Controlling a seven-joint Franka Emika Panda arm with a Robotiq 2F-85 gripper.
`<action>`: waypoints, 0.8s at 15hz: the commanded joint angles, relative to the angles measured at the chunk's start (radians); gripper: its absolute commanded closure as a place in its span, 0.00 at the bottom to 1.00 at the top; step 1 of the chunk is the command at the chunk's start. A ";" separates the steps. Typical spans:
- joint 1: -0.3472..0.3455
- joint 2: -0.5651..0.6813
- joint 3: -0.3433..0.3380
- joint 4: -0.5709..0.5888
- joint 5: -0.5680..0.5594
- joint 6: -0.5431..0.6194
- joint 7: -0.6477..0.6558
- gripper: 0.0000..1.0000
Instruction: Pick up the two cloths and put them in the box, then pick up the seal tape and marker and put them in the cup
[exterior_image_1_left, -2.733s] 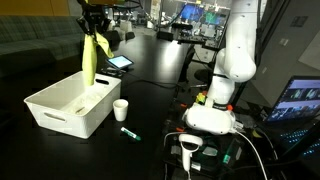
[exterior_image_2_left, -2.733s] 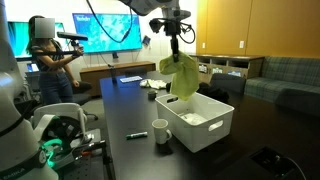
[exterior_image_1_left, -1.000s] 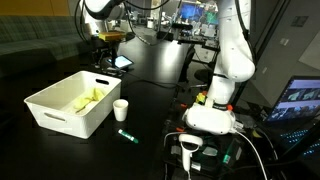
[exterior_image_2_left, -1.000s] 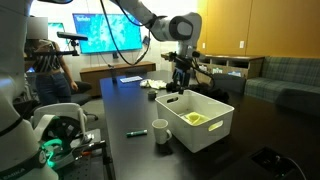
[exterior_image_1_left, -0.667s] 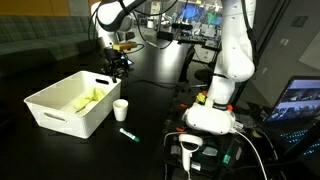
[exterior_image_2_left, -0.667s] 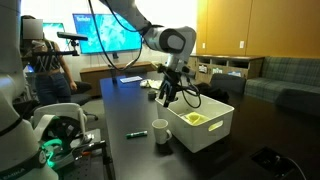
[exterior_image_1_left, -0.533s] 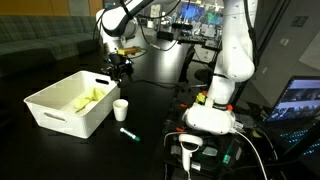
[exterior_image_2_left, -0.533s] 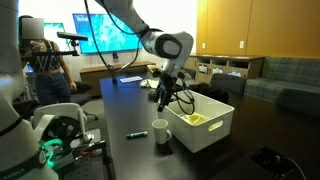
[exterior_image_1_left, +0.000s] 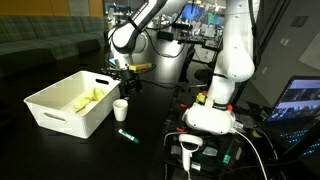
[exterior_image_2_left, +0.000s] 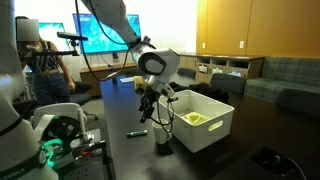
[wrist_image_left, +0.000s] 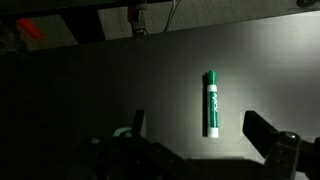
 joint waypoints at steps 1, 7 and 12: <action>0.018 -0.028 0.034 -0.085 0.041 0.112 -0.034 0.00; 0.065 -0.019 0.092 -0.157 0.040 0.306 -0.014 0.00; 0.099 0.002 0.135 -0.188 0.055 0.407 0.009 0.00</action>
